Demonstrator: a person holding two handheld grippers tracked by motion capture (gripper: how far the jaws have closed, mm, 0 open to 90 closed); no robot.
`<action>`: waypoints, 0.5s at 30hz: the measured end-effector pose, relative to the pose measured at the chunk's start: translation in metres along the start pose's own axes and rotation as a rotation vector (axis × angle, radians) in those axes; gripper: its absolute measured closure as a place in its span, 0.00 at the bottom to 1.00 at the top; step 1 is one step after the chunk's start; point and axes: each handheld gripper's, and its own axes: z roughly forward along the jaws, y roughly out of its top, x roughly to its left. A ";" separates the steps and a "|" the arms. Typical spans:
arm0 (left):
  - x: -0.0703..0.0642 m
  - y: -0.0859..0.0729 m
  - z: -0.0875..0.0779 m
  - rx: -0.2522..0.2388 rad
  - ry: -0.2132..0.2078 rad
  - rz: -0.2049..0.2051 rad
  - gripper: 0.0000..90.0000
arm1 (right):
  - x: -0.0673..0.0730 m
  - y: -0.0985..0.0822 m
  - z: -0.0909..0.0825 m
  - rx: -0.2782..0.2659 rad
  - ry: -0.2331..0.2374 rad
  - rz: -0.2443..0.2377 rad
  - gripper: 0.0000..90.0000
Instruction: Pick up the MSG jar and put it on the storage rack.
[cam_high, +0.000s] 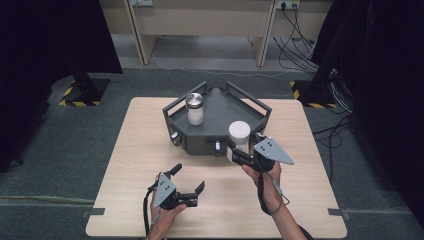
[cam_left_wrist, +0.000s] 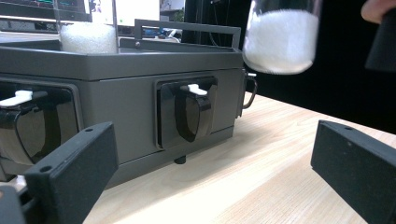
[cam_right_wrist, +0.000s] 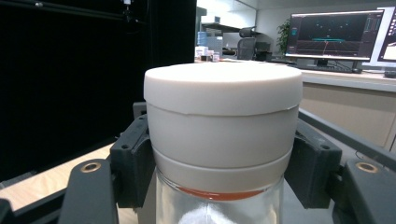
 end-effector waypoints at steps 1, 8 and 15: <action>0.000 0.000 0.000 0.001 0.000 0.000 0.00 | 0.000 0.002 0.002 0.000 -0.002 0.001 0.38; 0.000 -0.001 0.001 0.005 0.001 0.004 0.00 | -0.003 0.018 0.017 0.001 -0.013 -0.009 0.38; 0.001 -0.001 0.000 -0.001 0.003 0.005 0.00 | -0.005 0.027 0.036 0.010 -0.040 -0.014 0.38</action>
